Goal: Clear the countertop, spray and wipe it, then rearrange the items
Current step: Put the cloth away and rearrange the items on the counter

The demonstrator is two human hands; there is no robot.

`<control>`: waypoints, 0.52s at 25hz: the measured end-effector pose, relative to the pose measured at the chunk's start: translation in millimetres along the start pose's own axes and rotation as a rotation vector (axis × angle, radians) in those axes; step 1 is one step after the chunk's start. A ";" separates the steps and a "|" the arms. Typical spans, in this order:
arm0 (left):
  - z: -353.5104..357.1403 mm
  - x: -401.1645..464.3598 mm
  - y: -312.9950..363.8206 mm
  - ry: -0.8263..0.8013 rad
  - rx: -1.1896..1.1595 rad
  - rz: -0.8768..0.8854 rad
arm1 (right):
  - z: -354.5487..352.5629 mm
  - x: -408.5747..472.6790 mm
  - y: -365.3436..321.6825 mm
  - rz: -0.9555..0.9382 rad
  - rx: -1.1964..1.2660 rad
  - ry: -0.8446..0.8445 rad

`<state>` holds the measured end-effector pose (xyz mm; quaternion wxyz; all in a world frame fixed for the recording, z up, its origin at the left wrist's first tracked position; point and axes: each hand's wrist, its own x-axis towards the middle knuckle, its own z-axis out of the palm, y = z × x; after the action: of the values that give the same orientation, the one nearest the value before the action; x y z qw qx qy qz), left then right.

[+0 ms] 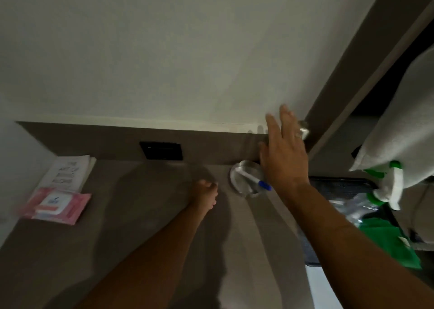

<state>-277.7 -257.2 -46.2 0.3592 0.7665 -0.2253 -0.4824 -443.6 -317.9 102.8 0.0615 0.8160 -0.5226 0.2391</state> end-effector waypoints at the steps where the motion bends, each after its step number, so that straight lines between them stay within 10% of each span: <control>1: -31.1 -2.9 -9.9 0.056 0.098 0.080 | 8.5 -10.2 -24.2 -0.045 0.102 -0.027; 9: -349.8 -14.4 -106.9 0.615 0.512 0.033 | 134.5 -73.7 -297.4 0.464 0.934 -1.074; 13: -404.8 4.2 -124.2 0.564 0.537 0.088 | 185.2 -81.5 -381.7 0.588 1.036 -1.120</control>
<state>88.8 -45.7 -32.1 0.2141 0.9254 -0.2683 -0.1609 -74.1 -145.3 -39.8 -0.6591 0.5689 -0.4917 0.0138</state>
